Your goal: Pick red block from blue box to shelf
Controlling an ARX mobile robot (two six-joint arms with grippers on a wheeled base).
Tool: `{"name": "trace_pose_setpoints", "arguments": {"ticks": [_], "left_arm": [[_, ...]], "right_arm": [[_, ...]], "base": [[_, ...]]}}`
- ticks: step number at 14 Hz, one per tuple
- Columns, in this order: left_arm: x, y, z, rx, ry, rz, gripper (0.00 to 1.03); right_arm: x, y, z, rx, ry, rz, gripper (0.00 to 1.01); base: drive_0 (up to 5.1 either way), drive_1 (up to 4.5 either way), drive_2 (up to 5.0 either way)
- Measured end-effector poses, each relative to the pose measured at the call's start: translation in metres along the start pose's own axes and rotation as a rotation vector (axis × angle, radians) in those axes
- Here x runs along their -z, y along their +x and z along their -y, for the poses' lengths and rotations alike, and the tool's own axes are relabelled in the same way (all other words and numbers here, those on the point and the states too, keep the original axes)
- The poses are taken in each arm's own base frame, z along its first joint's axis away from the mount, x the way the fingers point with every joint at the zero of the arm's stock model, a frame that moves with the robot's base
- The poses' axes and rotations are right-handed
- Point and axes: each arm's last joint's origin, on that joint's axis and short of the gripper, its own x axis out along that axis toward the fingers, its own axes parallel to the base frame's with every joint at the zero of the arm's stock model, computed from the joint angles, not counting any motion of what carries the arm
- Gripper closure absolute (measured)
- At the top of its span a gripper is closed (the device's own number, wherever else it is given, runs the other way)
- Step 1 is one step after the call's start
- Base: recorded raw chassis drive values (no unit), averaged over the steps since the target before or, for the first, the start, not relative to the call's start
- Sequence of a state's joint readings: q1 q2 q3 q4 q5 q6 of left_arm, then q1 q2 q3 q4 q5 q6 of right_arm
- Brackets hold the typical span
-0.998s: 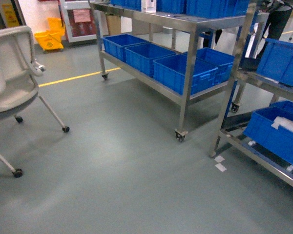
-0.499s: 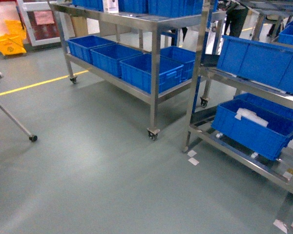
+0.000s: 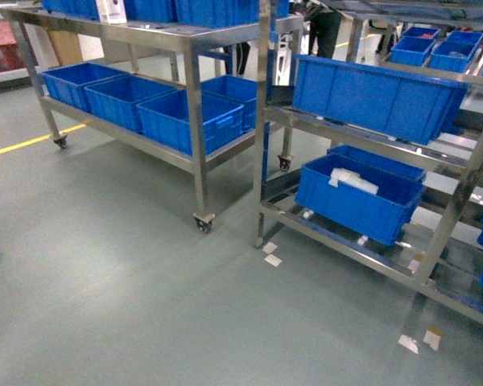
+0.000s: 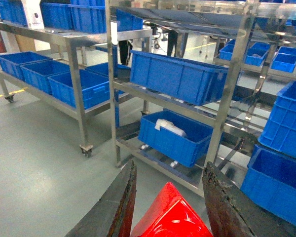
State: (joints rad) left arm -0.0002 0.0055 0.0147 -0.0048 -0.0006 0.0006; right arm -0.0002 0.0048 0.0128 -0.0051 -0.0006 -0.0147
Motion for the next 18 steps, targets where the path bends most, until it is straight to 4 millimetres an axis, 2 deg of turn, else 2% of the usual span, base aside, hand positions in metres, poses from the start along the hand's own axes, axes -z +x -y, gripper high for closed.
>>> {"name": "trace_pose_setpoints", "arguments": {"ticks": [18], "left_arm": [[0.0, 0.0, 0.0, 0.0, 0.0, 0.0, 0.05]], "right_arm": [[0.0, 0.0, 0.0, 0.0, 0.0, 0.0, 0.66]], "base": [[-1.5, -1.5, -1.5]]}}
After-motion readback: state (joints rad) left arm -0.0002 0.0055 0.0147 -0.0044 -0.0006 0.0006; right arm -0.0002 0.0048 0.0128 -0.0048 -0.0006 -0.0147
